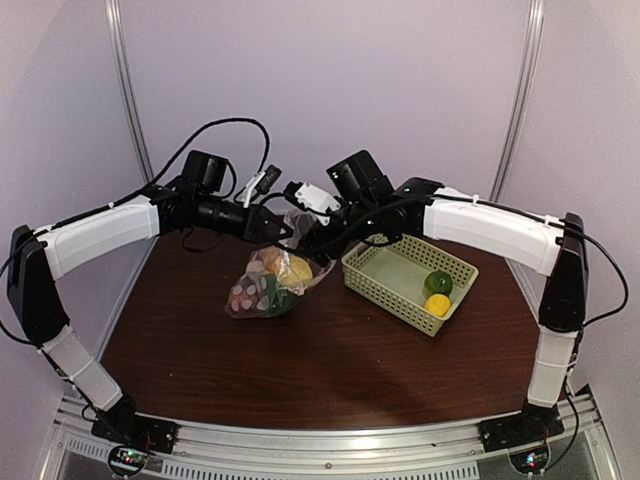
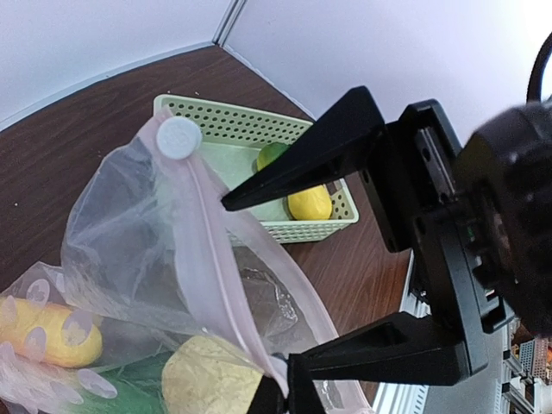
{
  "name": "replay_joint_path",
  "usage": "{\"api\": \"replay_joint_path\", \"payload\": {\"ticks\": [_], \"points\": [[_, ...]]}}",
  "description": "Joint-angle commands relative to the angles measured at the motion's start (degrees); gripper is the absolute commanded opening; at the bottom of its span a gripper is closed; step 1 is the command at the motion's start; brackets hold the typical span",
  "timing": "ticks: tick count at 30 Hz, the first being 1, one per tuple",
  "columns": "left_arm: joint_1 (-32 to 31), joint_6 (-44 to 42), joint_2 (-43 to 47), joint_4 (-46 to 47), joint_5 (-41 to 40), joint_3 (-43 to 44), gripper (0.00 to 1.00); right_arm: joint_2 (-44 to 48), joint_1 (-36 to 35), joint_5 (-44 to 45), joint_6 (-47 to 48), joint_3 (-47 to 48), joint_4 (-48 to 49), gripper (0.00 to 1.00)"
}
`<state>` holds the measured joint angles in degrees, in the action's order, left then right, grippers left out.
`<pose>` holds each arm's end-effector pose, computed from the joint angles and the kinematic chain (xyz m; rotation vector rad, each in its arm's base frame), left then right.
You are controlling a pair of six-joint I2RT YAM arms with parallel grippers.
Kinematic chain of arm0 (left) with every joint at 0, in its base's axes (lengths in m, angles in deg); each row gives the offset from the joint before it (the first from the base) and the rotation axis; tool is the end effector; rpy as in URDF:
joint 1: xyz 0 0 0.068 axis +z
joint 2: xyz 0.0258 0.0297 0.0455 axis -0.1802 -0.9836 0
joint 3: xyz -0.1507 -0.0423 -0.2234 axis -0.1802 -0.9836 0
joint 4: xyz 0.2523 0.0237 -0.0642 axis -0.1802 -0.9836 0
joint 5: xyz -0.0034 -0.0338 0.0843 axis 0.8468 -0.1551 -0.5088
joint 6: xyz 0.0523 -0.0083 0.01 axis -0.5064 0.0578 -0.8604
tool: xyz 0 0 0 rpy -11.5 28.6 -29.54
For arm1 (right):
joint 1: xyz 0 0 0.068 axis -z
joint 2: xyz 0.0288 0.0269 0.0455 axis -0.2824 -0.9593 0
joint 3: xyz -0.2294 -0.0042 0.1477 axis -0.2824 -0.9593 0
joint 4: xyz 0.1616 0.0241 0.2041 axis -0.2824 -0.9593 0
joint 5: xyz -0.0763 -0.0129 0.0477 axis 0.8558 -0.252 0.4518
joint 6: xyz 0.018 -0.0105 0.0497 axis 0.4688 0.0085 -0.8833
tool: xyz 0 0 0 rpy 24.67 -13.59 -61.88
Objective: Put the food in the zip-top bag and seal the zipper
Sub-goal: Place the fake fruit in the zipper food storage bag, then pick up the fake fruit from the bin.
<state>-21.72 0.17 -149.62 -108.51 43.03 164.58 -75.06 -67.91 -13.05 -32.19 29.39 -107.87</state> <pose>0.2960 -0.2132 0.3217 0.7331 2.1512 -1.2498 0.2737 0.3491 0.3343 -1.2291 1.8841 0.4715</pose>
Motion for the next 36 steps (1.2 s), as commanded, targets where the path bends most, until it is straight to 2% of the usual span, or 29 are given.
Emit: {"api": "replay_joint_path", "payload": {"ticks": [1,6,10,13,15,18,19,23,27,32,36], "points": [[-0.3,0.3,2.3,2.8,-2.0,-0.5,0.00,3.0,0.1,-0.4,2.0,-0.3,-2.8,0.85],[0.1,-1.7,3.6,-1.4,-10.3,1.7,0.00,11.3,2.6,-6.5,2.0,-2.8,-3.8,0.85],[3.3,-7.5,10.3,-9.1,-24.1,6.7,0.00,16.7,10.7,-11.6,0.6,-5.3,-5.0,0.85],[8.4,-6.8,17.5,-6.9,-32.1,4.9,0.00,20.9,19.0,-13.2,-1.3,-10.7,-3.5,0.84],[7.0,-6.0,15.4,-8.5,-28.9,5.5,0.00,23.0,23.9,-14.8,-3.1,-15.0,-2.1,0.84],[3.2,-4.8,3.1,-18.8,-20.1,14.3,0.00,25.4,27.1,-16.0,-2.7,-20.0,-1.1,0.83],[3.4,-3.7,2.1,-18.8,-18.4,15.3,0.00,26.1,27.3,-15.3,-1.9,-21.4,-1.4,0.83],[4.9,-3.9,9.4,-10.5,-20.9,8.9,0.00,28.6,28.0,-12.3,0.8,-25.8,-3.1,0.83],[4.9,-4.5,4.6,-13.7,-19.2,10.1,0.00,28.9,28.7,-11.5,1.7,-27.3,-4.7,0.82],[4.9,-5.4,3.9,-9.6,-15.7,6.5,0.00,27.4,29.1,-8.7,4.2,-28.1,-7.9,0.82],[4.7,-3.4,3.6,-5.5,-12.0,3.8,0.00,23.6,30.9,-1.0,3.0,-29.6,-9.7,0.75]]}}
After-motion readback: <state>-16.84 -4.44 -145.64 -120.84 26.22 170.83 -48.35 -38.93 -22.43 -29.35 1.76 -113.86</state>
